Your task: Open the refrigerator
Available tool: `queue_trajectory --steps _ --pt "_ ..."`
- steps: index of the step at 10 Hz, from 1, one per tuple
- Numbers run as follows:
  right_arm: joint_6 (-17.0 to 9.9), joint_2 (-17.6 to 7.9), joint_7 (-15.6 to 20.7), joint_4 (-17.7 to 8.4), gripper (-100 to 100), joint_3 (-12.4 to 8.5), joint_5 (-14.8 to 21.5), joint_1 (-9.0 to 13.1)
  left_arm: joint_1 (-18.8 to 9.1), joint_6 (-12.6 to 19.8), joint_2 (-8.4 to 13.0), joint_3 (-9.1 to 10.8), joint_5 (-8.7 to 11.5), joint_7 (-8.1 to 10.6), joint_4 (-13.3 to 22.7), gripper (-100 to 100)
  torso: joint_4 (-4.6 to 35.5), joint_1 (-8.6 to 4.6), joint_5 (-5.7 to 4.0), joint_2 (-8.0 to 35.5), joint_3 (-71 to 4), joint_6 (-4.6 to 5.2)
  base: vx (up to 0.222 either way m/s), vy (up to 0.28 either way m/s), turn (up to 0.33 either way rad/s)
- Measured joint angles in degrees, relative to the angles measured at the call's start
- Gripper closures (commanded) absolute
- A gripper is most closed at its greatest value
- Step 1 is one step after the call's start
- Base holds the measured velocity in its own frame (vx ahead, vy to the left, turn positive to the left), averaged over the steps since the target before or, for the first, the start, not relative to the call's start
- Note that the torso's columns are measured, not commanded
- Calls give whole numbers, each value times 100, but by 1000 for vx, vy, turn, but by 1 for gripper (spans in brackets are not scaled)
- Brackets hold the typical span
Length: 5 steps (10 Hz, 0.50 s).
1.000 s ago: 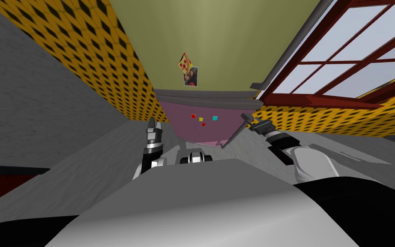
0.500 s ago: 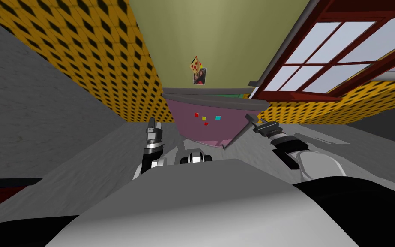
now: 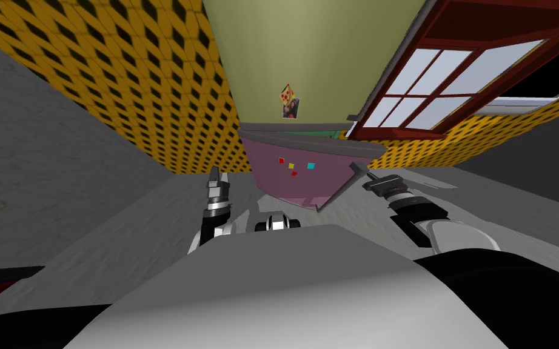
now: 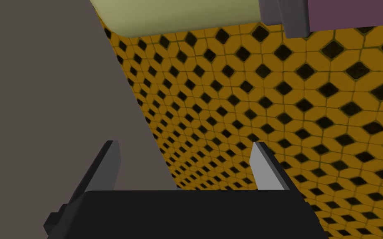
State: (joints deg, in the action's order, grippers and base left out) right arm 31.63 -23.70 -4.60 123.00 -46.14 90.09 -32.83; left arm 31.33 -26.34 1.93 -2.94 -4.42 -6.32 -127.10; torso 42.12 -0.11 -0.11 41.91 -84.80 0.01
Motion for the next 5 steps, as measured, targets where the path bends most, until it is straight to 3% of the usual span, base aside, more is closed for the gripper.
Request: queue_trajectory --steps 2,5 --pt "-26 55 -84 22 100 -57 92 -61 0 0 -1 -1 0 0 0 0 14 42 20 28 18 -1 -57 323 -154" --pt "-70 192 -146 62 100 -187 153 -182 0 0 -1 -1 0 0 0 0 15 2 7 33 21 0 -55 283 -115"
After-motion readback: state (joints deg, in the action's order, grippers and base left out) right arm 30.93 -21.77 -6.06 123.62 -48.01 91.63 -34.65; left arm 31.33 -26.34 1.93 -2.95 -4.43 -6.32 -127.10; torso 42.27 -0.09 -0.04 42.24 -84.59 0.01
